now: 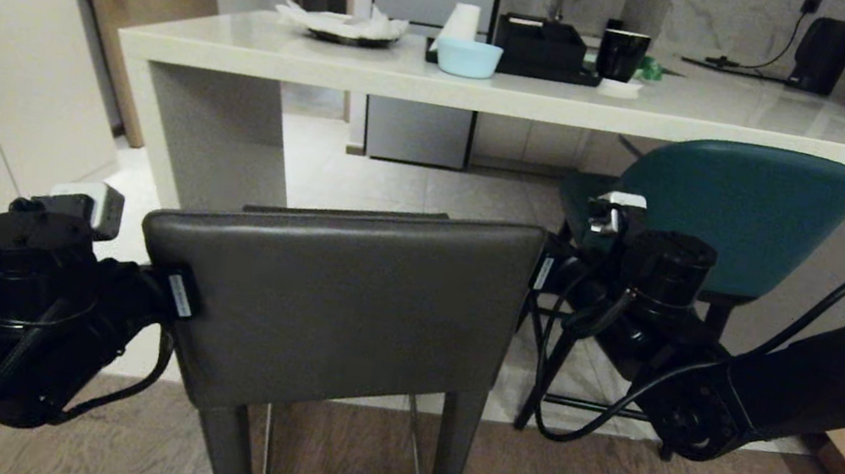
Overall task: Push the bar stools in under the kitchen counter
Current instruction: Push the gray chair back under the dining table
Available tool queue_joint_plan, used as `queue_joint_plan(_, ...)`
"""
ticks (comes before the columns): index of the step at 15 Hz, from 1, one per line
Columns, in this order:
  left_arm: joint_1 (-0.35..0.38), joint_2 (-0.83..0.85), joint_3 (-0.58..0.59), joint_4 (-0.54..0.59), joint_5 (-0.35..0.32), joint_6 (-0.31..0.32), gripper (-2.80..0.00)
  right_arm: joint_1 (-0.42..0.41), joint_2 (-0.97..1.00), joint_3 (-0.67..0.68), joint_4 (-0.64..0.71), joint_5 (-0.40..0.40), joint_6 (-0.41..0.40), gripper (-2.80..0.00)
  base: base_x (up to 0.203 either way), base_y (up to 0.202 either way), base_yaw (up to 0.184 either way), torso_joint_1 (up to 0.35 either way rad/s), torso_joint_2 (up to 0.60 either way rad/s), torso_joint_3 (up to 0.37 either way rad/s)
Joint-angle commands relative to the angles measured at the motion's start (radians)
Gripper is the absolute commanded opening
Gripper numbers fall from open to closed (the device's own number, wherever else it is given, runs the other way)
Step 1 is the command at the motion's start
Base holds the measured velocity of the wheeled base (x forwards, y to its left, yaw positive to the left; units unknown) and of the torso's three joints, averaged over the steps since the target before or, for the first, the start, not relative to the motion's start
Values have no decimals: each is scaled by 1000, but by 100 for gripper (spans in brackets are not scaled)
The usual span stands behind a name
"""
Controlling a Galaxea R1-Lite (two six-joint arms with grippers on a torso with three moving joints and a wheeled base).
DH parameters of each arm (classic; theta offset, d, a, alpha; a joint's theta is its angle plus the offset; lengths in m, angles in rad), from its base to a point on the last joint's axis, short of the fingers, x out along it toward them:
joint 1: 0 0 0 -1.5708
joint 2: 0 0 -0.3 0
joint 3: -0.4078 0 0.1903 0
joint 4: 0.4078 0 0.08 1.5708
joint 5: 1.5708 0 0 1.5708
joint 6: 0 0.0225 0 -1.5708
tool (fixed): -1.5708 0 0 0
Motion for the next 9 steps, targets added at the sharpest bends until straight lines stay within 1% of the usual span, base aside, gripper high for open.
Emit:
queue_joint_plan(1,32,84,-59,-3,-1,13,-280,0,-21,24,-13,2,-1,-280,0,0,0,0,0,0)
queue_joint_plan(3,69,135,-105,-3,-3,33,-280,0,-33,33,-13,3,-1,-280,0,0,0,0,0,0)
queue_joint_plan(6,91,196,-144,-8,-6,35,-280,0,-33,33,-13,2,-2,-280,0,0,0,0,0,0)
queue_joint_plan(9,80,115,-80,-56,-10,34,-280,-16,-57,29,-8,0,-2,-280,0,0,0,0,0,0)
